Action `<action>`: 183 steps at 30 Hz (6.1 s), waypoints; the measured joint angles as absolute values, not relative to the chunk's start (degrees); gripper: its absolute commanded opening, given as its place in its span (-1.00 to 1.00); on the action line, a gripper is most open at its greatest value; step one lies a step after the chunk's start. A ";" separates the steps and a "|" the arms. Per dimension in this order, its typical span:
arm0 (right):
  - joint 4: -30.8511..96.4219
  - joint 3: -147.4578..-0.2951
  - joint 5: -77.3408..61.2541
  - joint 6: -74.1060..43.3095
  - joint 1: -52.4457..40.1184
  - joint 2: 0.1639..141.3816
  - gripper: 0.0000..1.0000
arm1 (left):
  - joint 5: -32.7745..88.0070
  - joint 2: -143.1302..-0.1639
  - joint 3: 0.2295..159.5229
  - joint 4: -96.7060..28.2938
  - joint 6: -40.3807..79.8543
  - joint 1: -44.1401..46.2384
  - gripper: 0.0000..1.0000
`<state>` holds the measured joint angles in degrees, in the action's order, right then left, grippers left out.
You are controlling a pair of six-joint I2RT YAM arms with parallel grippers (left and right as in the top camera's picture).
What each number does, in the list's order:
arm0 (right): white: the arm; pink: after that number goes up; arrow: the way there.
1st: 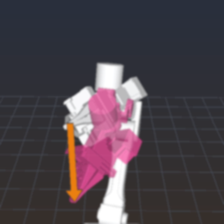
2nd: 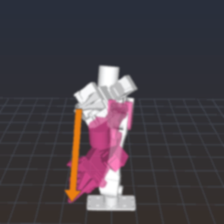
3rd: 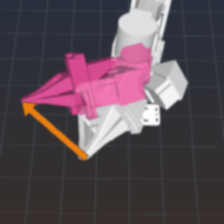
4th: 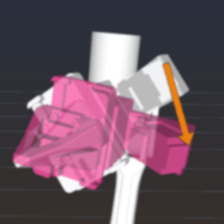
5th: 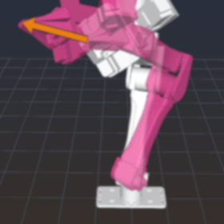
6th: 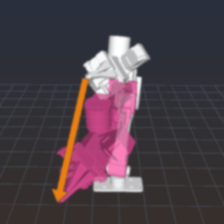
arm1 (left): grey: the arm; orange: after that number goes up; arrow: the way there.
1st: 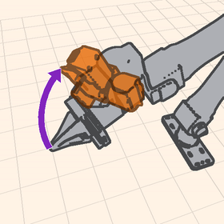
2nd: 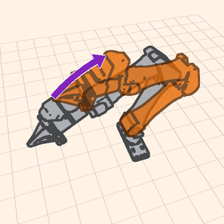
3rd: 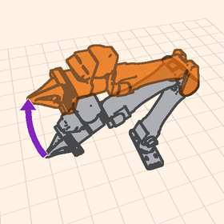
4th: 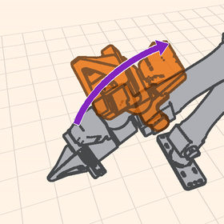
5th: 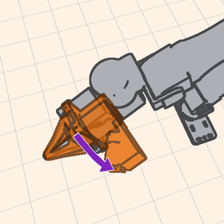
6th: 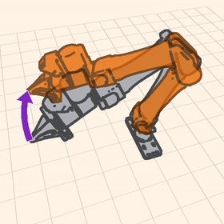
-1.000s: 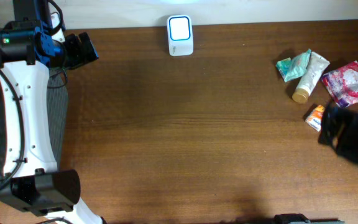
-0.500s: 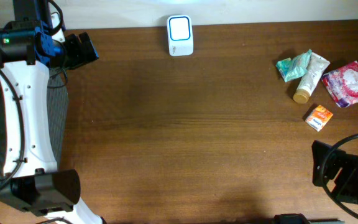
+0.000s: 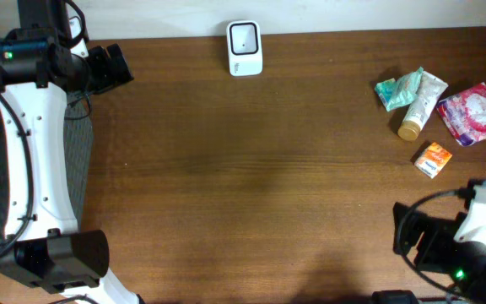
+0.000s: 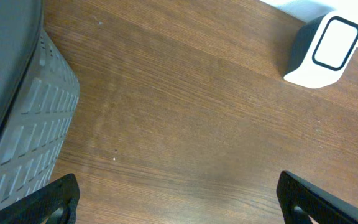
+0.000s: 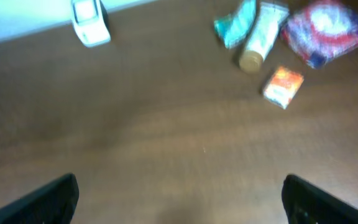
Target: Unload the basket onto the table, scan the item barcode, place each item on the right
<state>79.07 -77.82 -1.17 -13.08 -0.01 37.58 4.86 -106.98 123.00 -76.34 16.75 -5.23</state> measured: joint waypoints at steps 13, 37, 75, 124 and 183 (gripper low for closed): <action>58.13 -45.93 -7.73 -8.80 -0.27 9.78 0.97 | 4.86 -106.98 123.00 -76.29 16.73 -5.23 0.98; 56.80 -45.93 -8.14 -7.14 -0.27 8.56 0.97 | 4.86 -106.98 123.00 -76.29 16.75 -5.23 0.98; 6.00 -7.62 -8.03 -3.84 -0.43 0.73 0.98 | 4.86 -106.98 123.00 -76.31 16.73 -5.23 0.98; 4.29 -0.82 -3.90 -3.20 -0.43 0.69 0.97 | 4.86 -106.98 123.00 -76.29 16.75 -5.23 0.98; 4.27 -0.82 -3.70 -3.16 -0.43 0.69 0.97 | 8.80 -61.10 80.05 -53.80 1.87 7.62 0.98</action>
